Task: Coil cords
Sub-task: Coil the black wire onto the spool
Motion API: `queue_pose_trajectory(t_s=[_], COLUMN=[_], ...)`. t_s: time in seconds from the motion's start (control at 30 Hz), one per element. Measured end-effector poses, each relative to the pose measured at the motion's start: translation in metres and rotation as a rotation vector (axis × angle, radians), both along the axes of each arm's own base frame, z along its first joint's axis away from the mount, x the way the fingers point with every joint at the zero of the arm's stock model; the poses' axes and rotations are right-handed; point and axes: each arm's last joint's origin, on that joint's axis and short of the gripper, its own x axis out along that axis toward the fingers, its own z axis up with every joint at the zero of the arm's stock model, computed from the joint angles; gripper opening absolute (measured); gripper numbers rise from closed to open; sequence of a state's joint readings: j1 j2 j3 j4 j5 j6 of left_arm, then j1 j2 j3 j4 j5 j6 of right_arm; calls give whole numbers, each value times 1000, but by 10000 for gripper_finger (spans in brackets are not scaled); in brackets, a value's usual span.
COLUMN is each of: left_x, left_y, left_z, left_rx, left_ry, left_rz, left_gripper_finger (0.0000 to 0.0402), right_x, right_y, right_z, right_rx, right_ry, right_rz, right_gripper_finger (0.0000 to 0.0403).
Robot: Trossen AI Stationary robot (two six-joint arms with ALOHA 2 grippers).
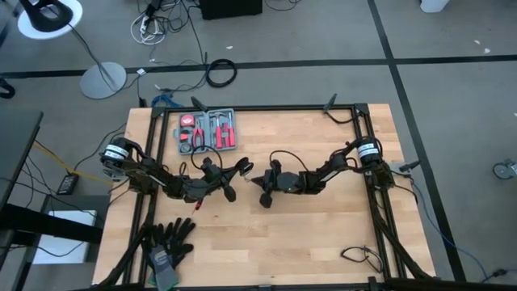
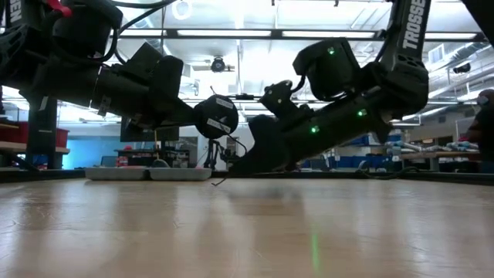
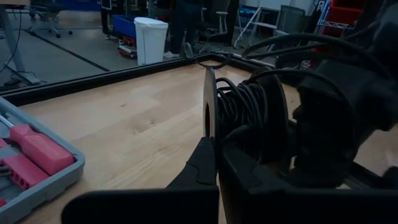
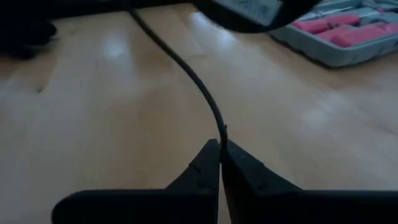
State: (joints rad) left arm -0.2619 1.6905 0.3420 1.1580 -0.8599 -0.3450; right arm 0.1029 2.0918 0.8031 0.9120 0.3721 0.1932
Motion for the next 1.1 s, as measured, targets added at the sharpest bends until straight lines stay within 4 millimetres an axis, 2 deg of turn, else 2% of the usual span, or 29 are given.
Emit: queue_pose_trajectory(t_s=[0.23,0.4,0.53,0.67,0.83,1.1], left_x=[0,0,1,2,3,4], left_y=[0,0,0,-2,-2,-5], left_z=[0,1,5,12,13,17], left_rx=[0,-2,-16,-2,14,6], left_ry=[0,-7,-56,-102,-102,-142], left_rz=[0,0,-8,-71,-86,-168], left_gripper_finger=[1,1,1,1,1,1], right_x=[0,15,32,38,36,21], right_y=[7,11,6,-3,-7,-12], right_z=[0,11,14,15,19,28], right_rx=[16,42,40,55,74,44], right_ry=[-2,-21,135,277,313,428], right_rz=[16,83,80,46,-4,-135], right_gripper_finger=[4,2,1,1,1,0])
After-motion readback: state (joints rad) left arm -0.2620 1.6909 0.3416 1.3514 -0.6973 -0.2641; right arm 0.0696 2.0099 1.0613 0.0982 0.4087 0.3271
